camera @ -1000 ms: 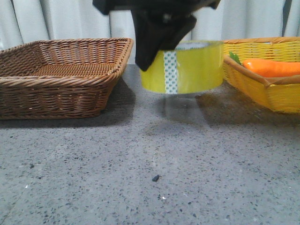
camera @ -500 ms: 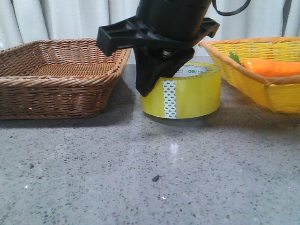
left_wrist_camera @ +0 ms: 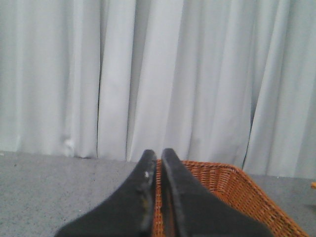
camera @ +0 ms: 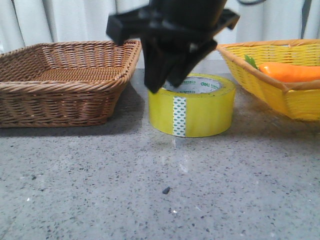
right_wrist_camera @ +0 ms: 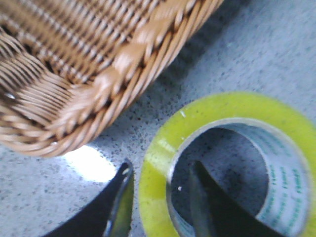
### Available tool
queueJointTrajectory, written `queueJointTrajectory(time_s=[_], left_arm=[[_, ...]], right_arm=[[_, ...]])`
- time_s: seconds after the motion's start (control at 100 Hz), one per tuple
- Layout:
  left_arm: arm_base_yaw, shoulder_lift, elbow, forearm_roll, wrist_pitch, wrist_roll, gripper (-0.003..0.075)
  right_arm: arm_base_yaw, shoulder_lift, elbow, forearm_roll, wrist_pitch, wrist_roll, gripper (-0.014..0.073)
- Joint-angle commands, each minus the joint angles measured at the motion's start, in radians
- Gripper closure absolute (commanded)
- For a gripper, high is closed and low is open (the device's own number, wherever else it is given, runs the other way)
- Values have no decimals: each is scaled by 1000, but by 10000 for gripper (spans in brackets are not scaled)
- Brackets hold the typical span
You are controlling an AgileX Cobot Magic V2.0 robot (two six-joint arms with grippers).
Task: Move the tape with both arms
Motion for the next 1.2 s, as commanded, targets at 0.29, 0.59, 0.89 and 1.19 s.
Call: queueJointTrajectory(time_s=[0.29,0.59,0.89,1.19], left_arm=[[3,227,-251,-203,79,221,741],[-56,482,-382,-282,71,341,741],[-339,761,-457,-282,-84,372,741],[-640,1041,-485,-280,-248,372,741]], right_arm=[[-2,-333,-28,-12,-67,-9,668],[-2,-555,-28,-12,-52,-9,668],[-2,-563,-28,-48,93,-9,668],[-2,-624,-28,-67,126,-9,668]])
